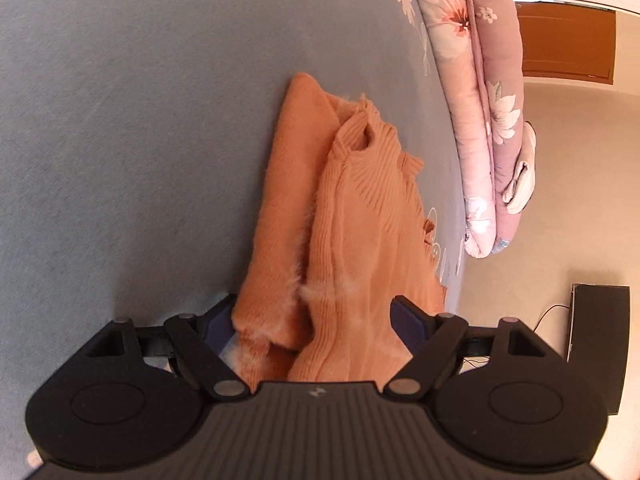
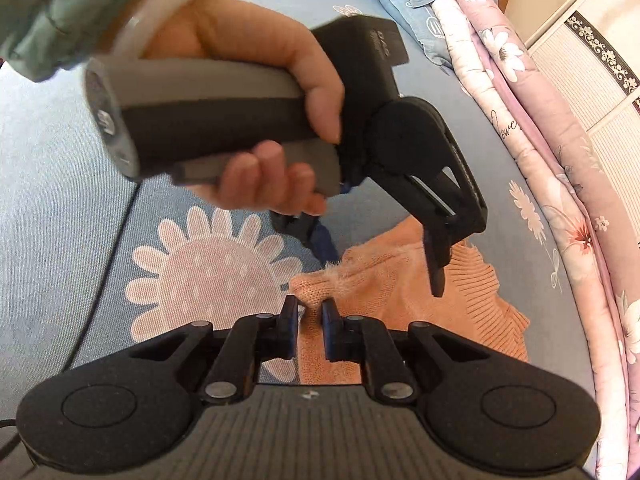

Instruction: Fold clothes

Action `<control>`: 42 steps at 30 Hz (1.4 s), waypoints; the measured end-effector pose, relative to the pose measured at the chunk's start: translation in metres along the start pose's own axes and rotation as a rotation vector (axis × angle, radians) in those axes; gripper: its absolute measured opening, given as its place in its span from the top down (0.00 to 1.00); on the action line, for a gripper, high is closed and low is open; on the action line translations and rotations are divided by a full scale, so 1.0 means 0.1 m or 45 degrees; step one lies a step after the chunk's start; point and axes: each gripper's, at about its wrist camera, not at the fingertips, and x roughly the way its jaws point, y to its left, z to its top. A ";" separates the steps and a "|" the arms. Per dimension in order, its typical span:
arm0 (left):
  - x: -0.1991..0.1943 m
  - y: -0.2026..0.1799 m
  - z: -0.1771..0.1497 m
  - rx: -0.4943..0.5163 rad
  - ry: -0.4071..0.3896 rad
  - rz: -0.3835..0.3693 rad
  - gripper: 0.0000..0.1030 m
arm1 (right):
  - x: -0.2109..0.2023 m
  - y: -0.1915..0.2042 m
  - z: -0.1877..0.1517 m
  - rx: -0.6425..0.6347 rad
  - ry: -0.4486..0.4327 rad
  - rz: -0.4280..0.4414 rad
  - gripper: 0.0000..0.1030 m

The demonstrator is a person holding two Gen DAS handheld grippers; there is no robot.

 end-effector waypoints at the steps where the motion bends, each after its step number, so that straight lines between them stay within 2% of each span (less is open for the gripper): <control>1: 0.03 -0.02 0.03 0.007 0.009 -0.010 0.21 | -0.01 0.00 0.00 0.008 -0.003 0.001 0.86; 6: 0.16 -0.19 0.15 0.149 0.047 -0.026 0.21 | -0.03 -0.01 -0.03 0.024 -0.015 0.003 0.86; 13: 0.36 -0.34 0.28 0.245 0.114 0.009 0.22 | -0.04 -0.02 -0.05 0.054 -0.028 0.005 0.86; 14: 0.36 -0.37 0.27 0.276 0.120 0.032 0.26 | -0.04 -0.02 -0.06 0.061 -0.030 0.005 0.86; 16: 0.35 -0.44 0.23 0.380 0.136 0.145 0.47 | -0.04 -0.02 -0.07 0.072 -0.032 0.009 0.85; 17: 0.34 -0.48 0.22 0.423 0.142 0.209 0.64 | -0.04 -0.02 -0.08 0.079 -0.035 0.010 0.84; 20: 0.38 -0.55 0.24 0.439 0.169 0.266 0.67 | -0.09 -0.07 -0.13 0.121 -0.052 0.020 0.82; 26: 0.53 -0.81 0.16 0.578 0.191 0.427 0.67 | -0.35 -0.31 -0.42 0.255 -0.075 -0.002 0.74; 28: 0.55 -0.85 0.15 0.581 0.189 0.451 0.67 | -0.43 -0.43 -0.58 0.322 -0.044 -0.021 0.74; 30: 0.56 -0.88 0.14 0.579 0.188 0.475 0.66 | -0.47 -0.58 -0.77 0.396 0.004 -0.042 0.69; 33: 0.58 -0.91 0.12 0.583 0.184 0.509 0.64 | -0.53 -0.88 -1.18 0.584 0.076 -0.071 0.64; 38: 0.58 -0.92 0.10 0.578 0.182 0.563 0.62 | -0.62 -1.47 -2.10 0.986 0.190 -0.180 0.55; 42: 0.61 -0.96 0.08 0.580 0.180 0.604 0.60 | -0.78 -1.94 -2.93 1.304 0.199 -0.325 0.43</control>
